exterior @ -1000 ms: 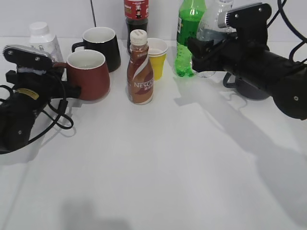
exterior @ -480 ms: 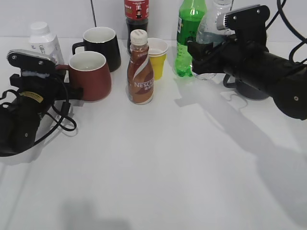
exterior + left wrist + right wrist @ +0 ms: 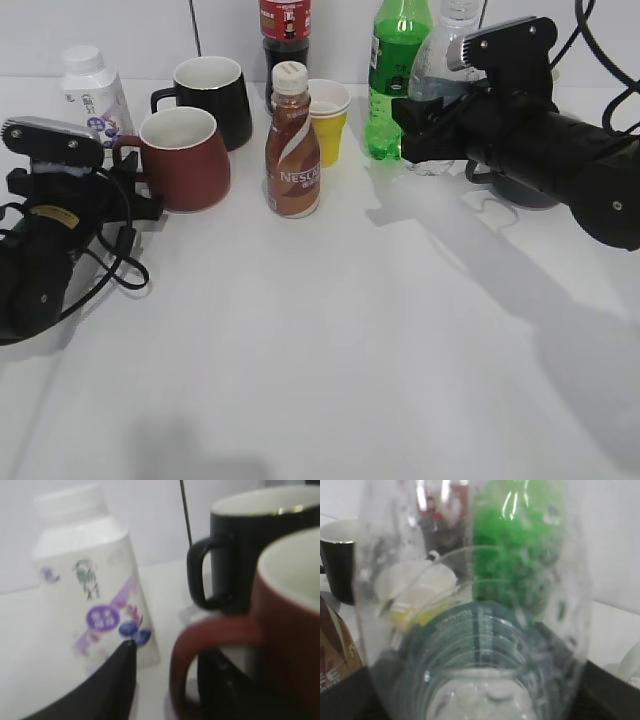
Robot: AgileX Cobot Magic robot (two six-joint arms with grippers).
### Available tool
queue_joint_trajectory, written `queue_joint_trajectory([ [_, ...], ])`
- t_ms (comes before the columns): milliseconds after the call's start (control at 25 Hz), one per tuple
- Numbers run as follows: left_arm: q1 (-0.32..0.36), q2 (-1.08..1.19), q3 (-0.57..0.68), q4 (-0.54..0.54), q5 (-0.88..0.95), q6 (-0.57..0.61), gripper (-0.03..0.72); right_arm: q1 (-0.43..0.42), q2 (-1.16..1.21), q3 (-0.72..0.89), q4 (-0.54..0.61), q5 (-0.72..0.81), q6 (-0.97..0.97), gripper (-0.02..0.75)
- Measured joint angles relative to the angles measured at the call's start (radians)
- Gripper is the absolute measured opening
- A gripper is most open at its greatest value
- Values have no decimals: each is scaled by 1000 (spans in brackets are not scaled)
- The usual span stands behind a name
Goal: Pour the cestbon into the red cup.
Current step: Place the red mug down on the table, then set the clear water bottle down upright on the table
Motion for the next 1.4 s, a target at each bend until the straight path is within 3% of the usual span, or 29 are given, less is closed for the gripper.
queue_joint_trajectory([
  [680,-14,-244,204,-7,11,0,330,0,162,-62,-40,-49,-14,468],
  [1120,-14,-491,206,-8,351,0,330,0,209,-68,-37,-95,-2,469],
  [1400,-36,-653,206,-26,525,0,330,0,209,-68,-45,-77,5,599],
])
